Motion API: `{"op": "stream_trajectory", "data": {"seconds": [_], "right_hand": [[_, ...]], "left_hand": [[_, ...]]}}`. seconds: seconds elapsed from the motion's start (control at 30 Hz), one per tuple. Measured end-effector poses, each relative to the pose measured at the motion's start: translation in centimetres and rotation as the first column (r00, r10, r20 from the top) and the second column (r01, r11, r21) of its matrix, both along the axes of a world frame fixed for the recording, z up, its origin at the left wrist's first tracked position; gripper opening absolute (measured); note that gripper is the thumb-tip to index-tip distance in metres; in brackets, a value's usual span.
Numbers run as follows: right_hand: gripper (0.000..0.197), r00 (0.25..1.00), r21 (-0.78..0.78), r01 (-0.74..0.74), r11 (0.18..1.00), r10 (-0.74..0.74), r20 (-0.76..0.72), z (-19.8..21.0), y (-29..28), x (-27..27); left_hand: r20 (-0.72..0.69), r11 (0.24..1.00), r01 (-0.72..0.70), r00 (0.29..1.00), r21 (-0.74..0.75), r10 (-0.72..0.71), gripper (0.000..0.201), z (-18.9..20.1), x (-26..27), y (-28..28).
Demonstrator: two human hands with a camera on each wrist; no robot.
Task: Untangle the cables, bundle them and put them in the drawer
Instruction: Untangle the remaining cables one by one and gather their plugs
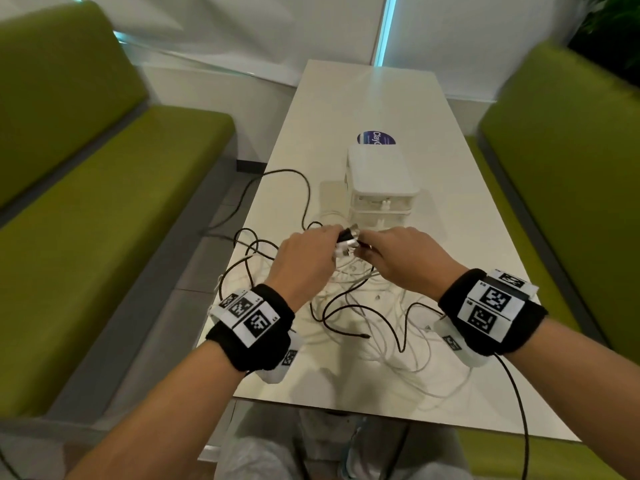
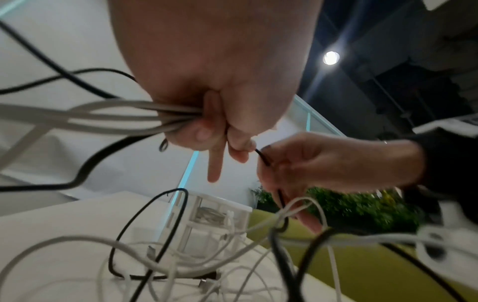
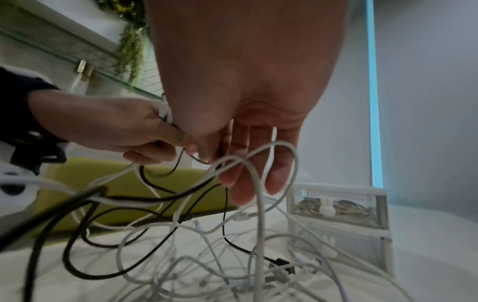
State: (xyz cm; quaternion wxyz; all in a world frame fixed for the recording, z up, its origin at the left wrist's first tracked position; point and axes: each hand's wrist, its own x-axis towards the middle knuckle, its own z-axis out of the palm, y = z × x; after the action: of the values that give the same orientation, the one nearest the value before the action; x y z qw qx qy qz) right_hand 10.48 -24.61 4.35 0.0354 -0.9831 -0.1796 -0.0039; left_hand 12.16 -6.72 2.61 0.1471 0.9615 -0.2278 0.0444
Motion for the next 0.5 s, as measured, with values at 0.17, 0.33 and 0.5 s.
{"op": "stream_trajectory", "data": {"seconds": [0.17, 0.33, 0.5], "right_hand": [[0.032, 0.983, 0.064, 0.069, 0.996, -0.057, -0.176, -1.2, -0.6, -0.1], [0.037, 0.984, 0.005, 0.049, 0.999, -0.048, -0.169, -1.9, -1.0, -0.3], [0.057, 0.999, -0.180, 0.014, 0.984, -0.021, -0.038, -0.9, -1.6, -0.4]], "left_hand": [[-0.020, 0.935, -0.117, 0.993, -0.336, 0.116, 0.024, 2.0, 0.8, 1.8], [-0.114, 0.784, -0.246, 0.969, -0.570, 0.221, 0.029, 3.2, 1.7, 3.8], [-0.138, 0.699, -0.279, 0.958, -0.658, 0.252, 0.027, 3.3, 2.2, 5.3]]}}
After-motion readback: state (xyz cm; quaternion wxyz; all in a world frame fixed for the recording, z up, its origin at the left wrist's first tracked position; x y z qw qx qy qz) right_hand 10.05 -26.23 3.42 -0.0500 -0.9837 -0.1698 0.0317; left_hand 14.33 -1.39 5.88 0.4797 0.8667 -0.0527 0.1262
